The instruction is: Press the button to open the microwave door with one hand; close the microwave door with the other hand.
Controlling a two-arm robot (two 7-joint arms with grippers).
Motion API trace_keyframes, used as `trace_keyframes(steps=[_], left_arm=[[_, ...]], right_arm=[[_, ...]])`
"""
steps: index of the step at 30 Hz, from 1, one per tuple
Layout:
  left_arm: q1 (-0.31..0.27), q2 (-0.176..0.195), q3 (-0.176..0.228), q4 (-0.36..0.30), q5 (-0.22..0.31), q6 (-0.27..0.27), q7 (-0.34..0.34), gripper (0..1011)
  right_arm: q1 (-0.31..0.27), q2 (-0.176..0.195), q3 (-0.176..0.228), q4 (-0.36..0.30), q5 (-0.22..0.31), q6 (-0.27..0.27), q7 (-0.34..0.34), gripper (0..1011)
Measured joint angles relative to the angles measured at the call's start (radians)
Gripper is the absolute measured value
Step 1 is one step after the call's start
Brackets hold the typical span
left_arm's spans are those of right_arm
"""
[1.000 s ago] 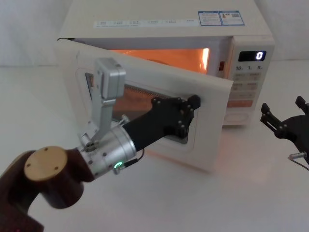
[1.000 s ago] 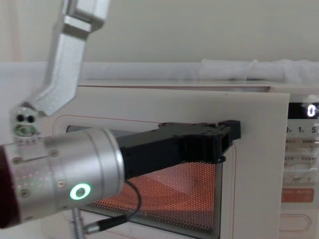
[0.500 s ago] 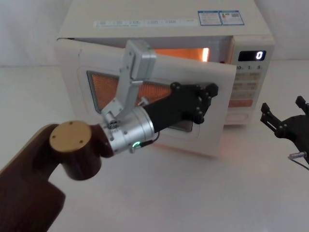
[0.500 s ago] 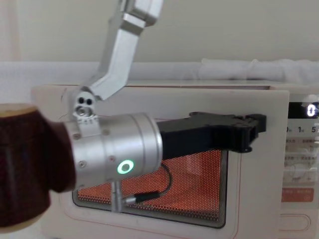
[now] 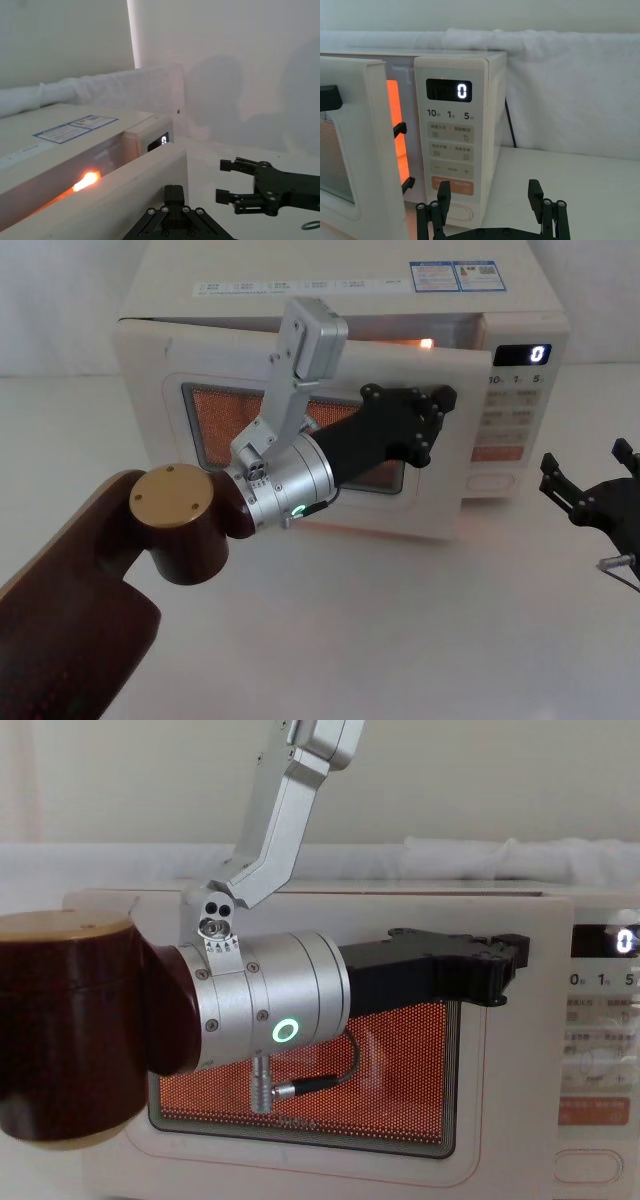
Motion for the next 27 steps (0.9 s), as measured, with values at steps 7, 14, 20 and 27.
trace_keyframes(steps=[7,14,20,27], left_arm=[[-0.014,-0.012,-0.007,0.021,0.038,-0.019,0.019,0],[-0.027,-0.041,-0.033,0.041,0.065,-0.021,0.058,0],[-0.032,-0.061,-0.047,0.050,0.076,-0.021,0.069,0],[-0.033,-0.077,-0.054,0.051,0.087,-0.012,0.074,0]], right_arm=[[0.000,0.000,0.000,0.000,0.000,0.000,0.000,1000],[0.000,0.000,0.000,0.000,0.000,0.000,0.000,1000],[0.000,0.000,0.000,0.000,0.000,0.000,0.000,1000],[0.000,0.000,0.000,0.000,0.000,0.000,0.000,1000]])
